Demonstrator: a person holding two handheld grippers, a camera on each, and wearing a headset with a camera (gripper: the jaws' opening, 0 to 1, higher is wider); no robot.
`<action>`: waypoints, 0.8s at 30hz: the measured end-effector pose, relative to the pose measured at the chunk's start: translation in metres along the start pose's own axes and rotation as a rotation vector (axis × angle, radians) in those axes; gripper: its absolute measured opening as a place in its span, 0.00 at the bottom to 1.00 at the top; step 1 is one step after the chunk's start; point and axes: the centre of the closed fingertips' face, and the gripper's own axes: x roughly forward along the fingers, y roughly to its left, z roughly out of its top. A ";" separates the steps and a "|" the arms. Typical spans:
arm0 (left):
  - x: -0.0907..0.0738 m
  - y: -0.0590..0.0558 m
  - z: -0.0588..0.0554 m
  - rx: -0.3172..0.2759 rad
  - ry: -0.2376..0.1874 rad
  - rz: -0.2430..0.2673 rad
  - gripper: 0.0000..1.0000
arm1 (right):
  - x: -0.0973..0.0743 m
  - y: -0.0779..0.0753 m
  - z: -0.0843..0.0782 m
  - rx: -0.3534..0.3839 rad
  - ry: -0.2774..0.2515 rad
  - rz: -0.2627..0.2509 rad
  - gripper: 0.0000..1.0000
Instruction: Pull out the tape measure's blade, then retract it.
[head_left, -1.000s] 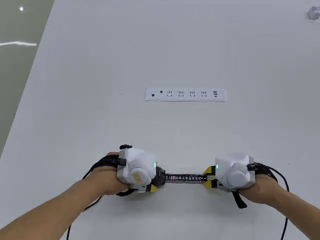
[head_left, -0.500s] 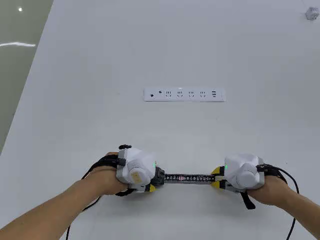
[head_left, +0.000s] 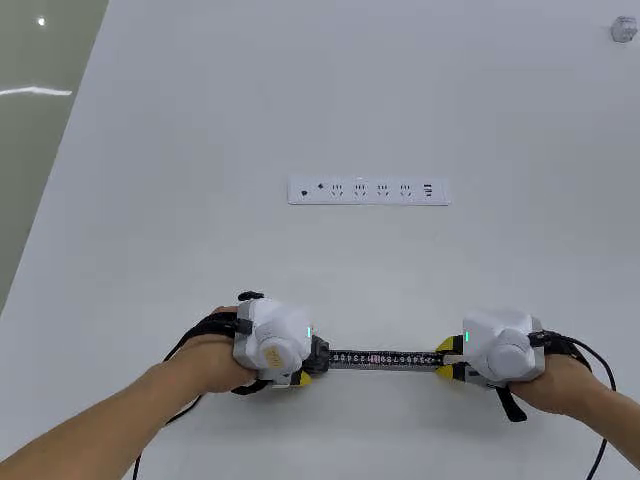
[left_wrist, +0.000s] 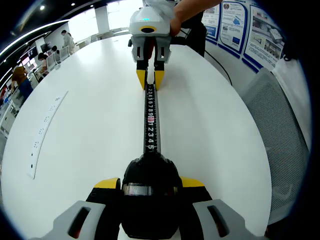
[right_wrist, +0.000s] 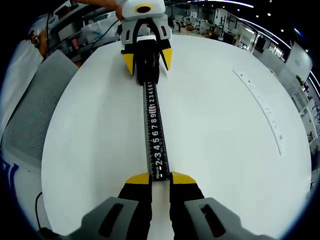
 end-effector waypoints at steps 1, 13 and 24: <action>0.000 0.000 0.000 0.000 -0.001 0.000 0.42 | -0.001 0.000 -0.001 0.001 0.001 -0.001 0.11; 0.000 0.000 0.000 0.002 0.003 0.000 0.42 | -0.008 -0.001 -0.014 0.015 0.011 -0.012 0.11; 0.000 0.000 0.000 0.001 0.007 -0.001 0.42 | -0.014 -0.002 -0.025 0.010 0.020 -0.017 0.11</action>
